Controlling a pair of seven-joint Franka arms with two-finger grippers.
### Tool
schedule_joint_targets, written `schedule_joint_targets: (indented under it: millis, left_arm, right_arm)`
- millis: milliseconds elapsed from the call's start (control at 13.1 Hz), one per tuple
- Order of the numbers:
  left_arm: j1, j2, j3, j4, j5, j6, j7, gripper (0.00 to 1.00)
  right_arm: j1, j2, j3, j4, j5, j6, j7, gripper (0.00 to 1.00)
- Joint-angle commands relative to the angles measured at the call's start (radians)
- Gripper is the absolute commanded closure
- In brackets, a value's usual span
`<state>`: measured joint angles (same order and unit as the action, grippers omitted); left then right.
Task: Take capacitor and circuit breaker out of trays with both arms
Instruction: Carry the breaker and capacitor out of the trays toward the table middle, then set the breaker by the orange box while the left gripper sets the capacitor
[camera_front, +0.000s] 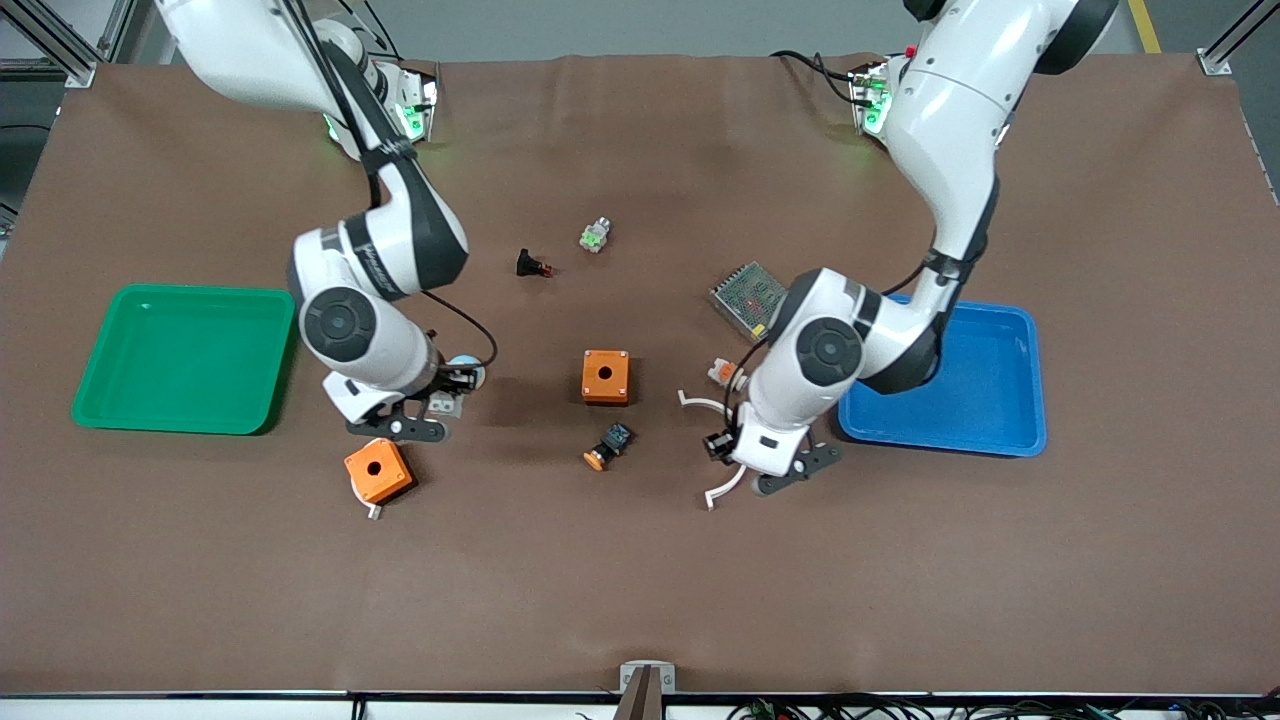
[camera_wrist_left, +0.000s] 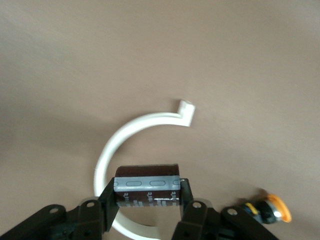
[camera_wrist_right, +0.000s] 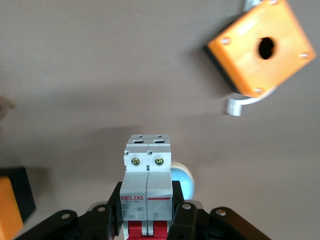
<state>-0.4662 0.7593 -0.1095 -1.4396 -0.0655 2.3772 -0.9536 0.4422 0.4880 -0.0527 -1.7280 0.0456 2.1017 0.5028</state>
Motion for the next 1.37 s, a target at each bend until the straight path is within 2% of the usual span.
schedule_joint_targets:
  millis: [0, 229, 305, 381, 457, 533, 610, 686, 762, 914, 1067, 1295]
  left_arm:
    - [-0.052, 0.057, 0.01, 0.03, -0.016, 0.1, -0.062, 0.98]
    - [-0.094, 0.11, 0.017, 0.03, -0.013, 0.203, -0.094, 0.94]
    - [-0.106, 0.12, 0.02, 0.03, -0.005, 0.22, -0.091, 0.87]
    - [-0.118, 0.13, 0.027, 0.03, -0.004, 0.243, -0.085, 0.76]
    - [-0.124, 0.146, 0.034, 0.03, -0.004, 0.278, -0.082, 0.66]
    - [-0.135, 0.152, 0.039, 0.03, 0.0, 0.304, -0.082, 0.59]
    - [-0.138, 0.15, 0.048, 0.03, 0.006, 0.307, -0.082, 0.41]
    - [-0.14, 0.147, 0.051, 0.03, 0.013, 0.307, -0.082, 0.33]
    - [-0.14, 0.143, 0.051, 0.03, 0.024, 0.307, -0.082, 0.29]
    - [-0.138, 0.129, 0.053, 0.028, 0.033, 0.307, -0.085, 0.22]
    - [-0.128, 0.095, 0.062, 0.024, 0.044, 0.286, -0.086, 0.19]
    - [-0.123, 0.032, 0.111, 0.022, 0.093, 0.142, -0.08, 0.06]
  right_arm:
    - [0.047, 0.104, -0.012, 0.087, 0.054, 0.041, 0.086, 0.96]
    - [0.064, 0.139, -0.012, 0.09, 0.096, 0.076, 0.089, 0.96]
    - [0.07, 0.145, -0.012, 0.088, 0.096, 0.092, 0.089, 0.96]
    - [0.07, 0.158, -0.012, 0.088, 0.096, 0.099, 0.089, 0.95]
    - [0.067, 0.164, -0.012, 0.088, 0.096, 0.101, 0.089, 0.91]
    - [0.066, 0.173, -0.012, 0.088, 0.096, 0.101, 0.089, 0.72]
    - [0.063, 0.175, -0.012, 0.088, 0.097, 0.101, 0.089, 0.38]
    - [0.058, 0.175, -0.012, 0.09, 0.097, 0.1, 0.091, 0.16]
    - [0.055, 0.169, -0.012, 0.09, 0.097, 0.093, 0.091, 0.0]
    - [0.041, 0.115, -0.021, 0.087, 0.096, 0.069, 0.079, 0.0]
    - [-0.002, 0.009, -0.022, 0.09, 0.08, -0.062, 0.065, 0.0]
    - [-0.043, -0.159, -0.042, 0.084, 0.054, -0.219, -0.027, 0.0]
